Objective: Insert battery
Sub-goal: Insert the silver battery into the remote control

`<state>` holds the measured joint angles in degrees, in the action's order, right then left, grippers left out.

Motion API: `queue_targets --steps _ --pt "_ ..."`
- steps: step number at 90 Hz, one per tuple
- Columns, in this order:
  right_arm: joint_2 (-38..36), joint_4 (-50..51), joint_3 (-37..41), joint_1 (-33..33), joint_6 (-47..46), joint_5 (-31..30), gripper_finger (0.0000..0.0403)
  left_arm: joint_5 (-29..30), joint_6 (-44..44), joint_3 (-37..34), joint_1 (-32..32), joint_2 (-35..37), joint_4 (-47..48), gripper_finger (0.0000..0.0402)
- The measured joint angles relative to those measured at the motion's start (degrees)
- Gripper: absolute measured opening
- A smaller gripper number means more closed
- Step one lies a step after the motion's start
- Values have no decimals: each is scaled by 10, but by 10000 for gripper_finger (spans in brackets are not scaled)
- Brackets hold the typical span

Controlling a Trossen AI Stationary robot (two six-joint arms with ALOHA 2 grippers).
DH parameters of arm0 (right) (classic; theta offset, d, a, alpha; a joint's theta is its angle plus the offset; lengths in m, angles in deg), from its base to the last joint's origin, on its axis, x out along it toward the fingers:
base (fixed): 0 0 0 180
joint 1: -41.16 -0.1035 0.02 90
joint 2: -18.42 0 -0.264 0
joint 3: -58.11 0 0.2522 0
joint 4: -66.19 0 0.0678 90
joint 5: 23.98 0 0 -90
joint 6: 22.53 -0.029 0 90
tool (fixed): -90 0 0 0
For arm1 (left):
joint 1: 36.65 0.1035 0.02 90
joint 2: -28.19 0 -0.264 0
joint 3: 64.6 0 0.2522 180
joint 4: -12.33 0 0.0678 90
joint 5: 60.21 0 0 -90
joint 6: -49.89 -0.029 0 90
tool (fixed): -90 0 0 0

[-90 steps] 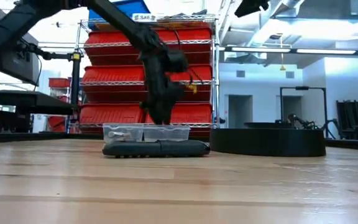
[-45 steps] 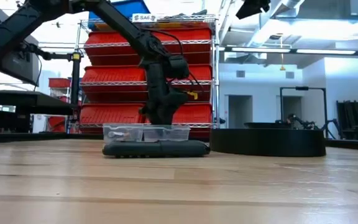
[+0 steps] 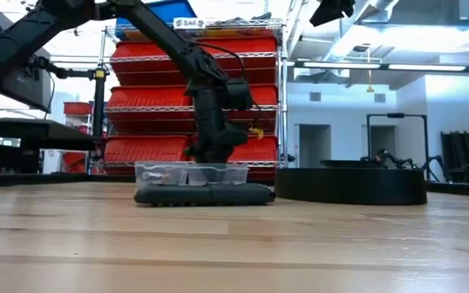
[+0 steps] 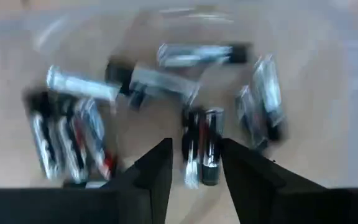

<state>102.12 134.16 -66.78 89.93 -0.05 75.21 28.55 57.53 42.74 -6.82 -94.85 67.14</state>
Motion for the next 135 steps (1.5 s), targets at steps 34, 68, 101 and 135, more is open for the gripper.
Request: queue_targets --steps 34,68,101,135 --pt "0 3 0 0 0 0 136 1 -18 3 1 -14 3 115" --pt "0 2 0 0 0 0 136 -3 -28 7 -2 -16 7 20" --pt "0 2 0 0 0 0 136 -2 -44 79 -4 -20 77 18" --pt "0 3 0 0 0 0 136 -1 -81 123 -4 -19 123 19"
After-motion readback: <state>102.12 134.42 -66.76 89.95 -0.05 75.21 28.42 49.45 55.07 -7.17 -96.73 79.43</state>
